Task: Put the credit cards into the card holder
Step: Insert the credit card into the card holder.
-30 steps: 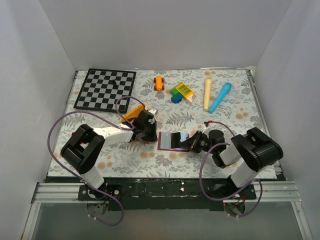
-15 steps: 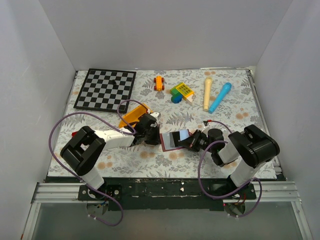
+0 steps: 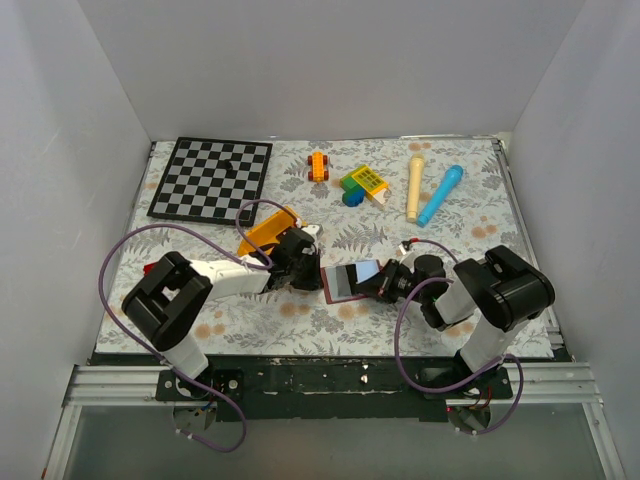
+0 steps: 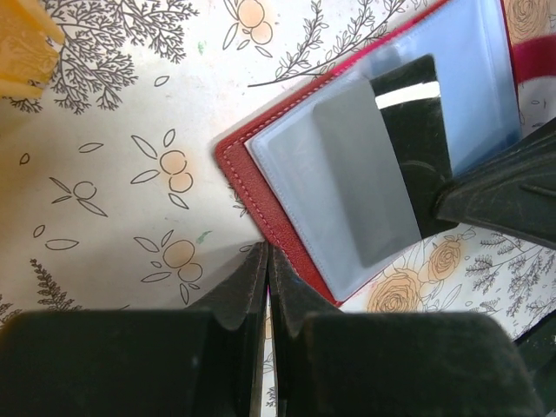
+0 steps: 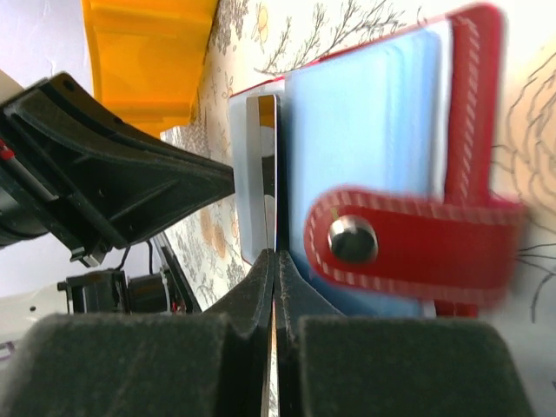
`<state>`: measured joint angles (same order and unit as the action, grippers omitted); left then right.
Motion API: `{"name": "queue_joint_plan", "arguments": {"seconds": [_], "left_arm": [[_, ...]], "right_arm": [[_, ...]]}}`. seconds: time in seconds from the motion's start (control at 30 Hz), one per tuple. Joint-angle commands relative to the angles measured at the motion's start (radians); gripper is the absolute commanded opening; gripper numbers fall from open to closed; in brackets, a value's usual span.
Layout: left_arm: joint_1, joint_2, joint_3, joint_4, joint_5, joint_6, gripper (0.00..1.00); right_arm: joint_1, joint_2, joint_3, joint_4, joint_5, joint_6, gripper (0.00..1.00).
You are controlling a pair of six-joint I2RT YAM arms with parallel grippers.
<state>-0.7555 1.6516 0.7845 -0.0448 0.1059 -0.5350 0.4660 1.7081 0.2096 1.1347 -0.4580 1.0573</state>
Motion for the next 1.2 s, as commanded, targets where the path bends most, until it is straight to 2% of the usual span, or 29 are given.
{"name": "queue_joint_plan", "arguments": {"seconds": [0.0, 0.37, 0.83, 0.97, 1.03, 1.17], "left_arm": [[-0.022, 0.053, -0.004, -0.081, 0.014, 0.006, 0.0], [-0.022, 0.065, 0.016, -0.081, 0.023, 0.006, 0.0], [-0.031, 0.048, -0.007, -0.052, 0.078, -0.033, 0.0], [-0.036, 0.057, -0.011, -0.046, 0.075, -0.04, 0.0], [-0.036, 0.056, -0.013, -0.043, 0.074, -0.045, 0.0], [-0.036, 0.051, -0.016, -0.043, 0.069, -0.043, 0.0]], "right_arm": [[0.005, -0.016, 0.028, -0.053, -0.102, -0.066, 0.01], [0.006, -0.079, 0.062, -0.207, -0.123, -0.151, 0.01], [0.042, -0.064, 0.057, -0.17, -0.028, -0.089, 0.02], [0.043, -0.132, 0.047, -0.228, -0.022, -0.1, 0.27], [0.043, -0.22, 0.05, -0.335, -0.002, -0.138, 0.45], [0.043, -0.425, 0.106, -0.663, 0.099, -0.279, 0.51]]}}
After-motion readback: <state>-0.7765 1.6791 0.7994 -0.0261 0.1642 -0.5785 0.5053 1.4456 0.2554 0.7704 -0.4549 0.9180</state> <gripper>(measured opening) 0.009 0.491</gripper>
